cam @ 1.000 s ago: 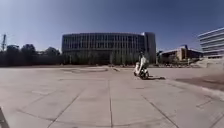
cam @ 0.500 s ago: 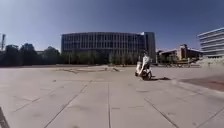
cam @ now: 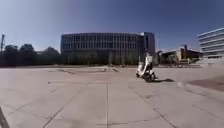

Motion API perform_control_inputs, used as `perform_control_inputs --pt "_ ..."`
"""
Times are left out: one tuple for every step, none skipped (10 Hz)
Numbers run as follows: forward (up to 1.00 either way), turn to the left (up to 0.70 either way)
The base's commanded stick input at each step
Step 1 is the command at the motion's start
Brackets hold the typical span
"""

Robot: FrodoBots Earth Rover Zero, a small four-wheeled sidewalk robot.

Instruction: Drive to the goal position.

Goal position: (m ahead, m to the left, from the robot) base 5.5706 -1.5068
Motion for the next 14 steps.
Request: perform_control_inputs --pt "0.70 0.00" --pt "0.70 0.00" --pt "0.70 0.00" --pt "0.70 0.00" --pt "0.70 0.00" --pt "0.70 0.01" --pt "0.70 0.14" --pt "0.70 0.14" --pt "0.70 0.14" --pt "0.70 0.14" --pt "0.70 0.06" --pt "0.70 0.01" --pt "0.70 0.00" --pt "0.70 0.00"
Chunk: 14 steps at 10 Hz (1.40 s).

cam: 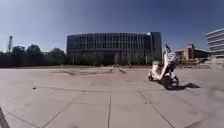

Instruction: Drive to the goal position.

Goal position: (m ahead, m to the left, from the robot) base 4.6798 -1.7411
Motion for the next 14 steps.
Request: perform_control_inputs --pt "0.70 0.00" --pt "0.70 0.00" --pt "0.70 0.00" --pt "0.70 0.00" --pt "0.70 0.00" --pt "0.70 0.00" --pt "0.70 0.01" --pt "0.70 0.01" --pt "0.70 0.01" --pt "0.70 0.00" --pt "0.70 0.00" --pt "0.70 0.00" --pt "0.70 -0.01" --pt "0.70 -0.01"
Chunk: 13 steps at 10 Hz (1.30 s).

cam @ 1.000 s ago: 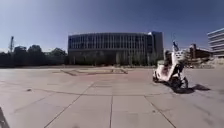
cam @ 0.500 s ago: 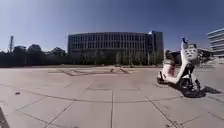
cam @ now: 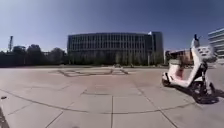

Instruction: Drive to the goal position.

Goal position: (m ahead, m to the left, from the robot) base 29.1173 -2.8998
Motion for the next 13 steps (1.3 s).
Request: perform_control_inputs --pt "0.70 -0.03" --pt "0.70 -0.02" --pt "0.70 0.00" --pt "0.70 0.00" --pt "0.70 0.00" --pt "0.70 0.00" --pt "0.70 0.00" --pt "0.70 0.00" --pt "0.70 0.00" --pt "0.70 0.00" --pt "0.70 0.00" --pt "0.70 0.00" --pt "0.70 0.00"
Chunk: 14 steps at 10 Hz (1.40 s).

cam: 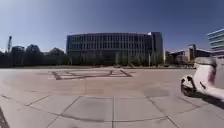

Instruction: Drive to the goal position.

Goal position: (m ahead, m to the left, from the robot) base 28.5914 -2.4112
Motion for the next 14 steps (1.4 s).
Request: perform_control_inputs --pt "0.70 0.00" --pt "0.70 0.00" --pt "0.70 0.00" --pt "0.70 0.00" --pt "0.70 0.00" --pt "0.70 0.00" --pt "0.70 0.00" --pt "0.70 0.00" --pt "0.70 0.00" --pt "0.70 0.00" --pt "0.70 0.00" --pt "0.70 0.00" --pt "0.70 0.00" --pt "0.70 0.00"
